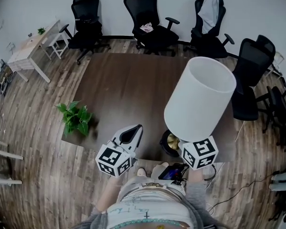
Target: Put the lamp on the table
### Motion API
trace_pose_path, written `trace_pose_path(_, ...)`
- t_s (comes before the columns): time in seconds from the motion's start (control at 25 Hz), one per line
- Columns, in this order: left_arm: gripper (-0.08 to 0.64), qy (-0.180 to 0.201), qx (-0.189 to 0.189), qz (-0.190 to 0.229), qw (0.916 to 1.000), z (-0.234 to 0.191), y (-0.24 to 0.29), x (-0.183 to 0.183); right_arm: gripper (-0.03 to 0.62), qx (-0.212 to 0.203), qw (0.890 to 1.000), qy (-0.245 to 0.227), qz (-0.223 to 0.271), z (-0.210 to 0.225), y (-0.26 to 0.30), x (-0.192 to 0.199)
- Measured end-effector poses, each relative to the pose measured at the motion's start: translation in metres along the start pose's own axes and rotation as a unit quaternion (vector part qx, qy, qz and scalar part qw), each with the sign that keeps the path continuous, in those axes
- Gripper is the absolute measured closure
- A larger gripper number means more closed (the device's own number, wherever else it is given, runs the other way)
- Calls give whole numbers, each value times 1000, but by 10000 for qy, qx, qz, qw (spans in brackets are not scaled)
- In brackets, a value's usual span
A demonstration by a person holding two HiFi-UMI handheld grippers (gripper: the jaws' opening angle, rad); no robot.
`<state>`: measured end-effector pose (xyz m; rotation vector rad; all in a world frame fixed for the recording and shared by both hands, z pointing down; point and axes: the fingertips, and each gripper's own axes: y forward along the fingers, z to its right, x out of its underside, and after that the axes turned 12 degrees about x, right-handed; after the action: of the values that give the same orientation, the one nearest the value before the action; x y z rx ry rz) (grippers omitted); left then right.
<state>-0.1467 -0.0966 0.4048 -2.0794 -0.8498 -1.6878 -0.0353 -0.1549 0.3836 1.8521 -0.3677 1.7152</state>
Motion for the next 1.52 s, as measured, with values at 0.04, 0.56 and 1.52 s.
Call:
trace_pose_path(0.04,549,5,11,-5,10000,1,7,-1,574,4,10000,-14,-2,5,1,-1)
trace_pose_path(0.56,549,-68,-79,-308,9995,1,62,8,574,214,9997,37,-56,82,3,3)
trace_pose_path(1.52,548,-82,706,-780,9944,-72,94,13,574,1059,9932,334,-354,98,60,31)
